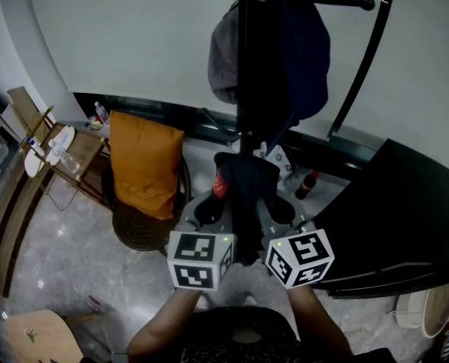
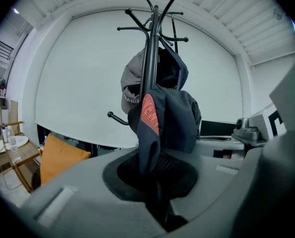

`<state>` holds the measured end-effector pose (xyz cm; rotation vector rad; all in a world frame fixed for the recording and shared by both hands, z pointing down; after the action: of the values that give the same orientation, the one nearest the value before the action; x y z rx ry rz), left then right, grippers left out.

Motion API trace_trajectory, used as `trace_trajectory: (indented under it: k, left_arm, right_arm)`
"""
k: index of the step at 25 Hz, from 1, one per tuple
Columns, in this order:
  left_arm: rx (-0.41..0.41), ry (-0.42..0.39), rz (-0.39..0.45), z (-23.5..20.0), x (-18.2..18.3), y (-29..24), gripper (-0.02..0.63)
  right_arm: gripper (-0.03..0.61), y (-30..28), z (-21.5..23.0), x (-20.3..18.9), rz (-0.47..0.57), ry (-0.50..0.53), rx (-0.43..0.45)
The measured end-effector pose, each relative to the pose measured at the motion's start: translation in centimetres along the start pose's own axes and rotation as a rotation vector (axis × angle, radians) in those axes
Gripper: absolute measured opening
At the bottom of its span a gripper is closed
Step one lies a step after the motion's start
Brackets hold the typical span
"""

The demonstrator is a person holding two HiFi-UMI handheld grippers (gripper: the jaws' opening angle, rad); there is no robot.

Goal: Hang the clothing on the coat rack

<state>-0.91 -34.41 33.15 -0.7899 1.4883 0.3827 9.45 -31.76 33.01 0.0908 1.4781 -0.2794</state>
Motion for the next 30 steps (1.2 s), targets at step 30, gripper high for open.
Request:
trace_trajectory:
  k: [30]
  left_arm:
    - [-0.056, 0.002, -0.024, -1.7, -0.6, -3.7, 0.031]
  right_arm:
    - [0.026, -3.2, 1.4, -1.1, -0.039, -0.006, -0.035]
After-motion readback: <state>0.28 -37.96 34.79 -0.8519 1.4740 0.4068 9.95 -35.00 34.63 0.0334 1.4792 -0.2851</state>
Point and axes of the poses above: the fingertips, and each gripper's own axes: y backward along the fingers, z to its right, x out of its top, the point moved 4 cm from there along y, backward along the fingers, and after that the axes turned 4 degrees about -x, right-handed, at the moved point
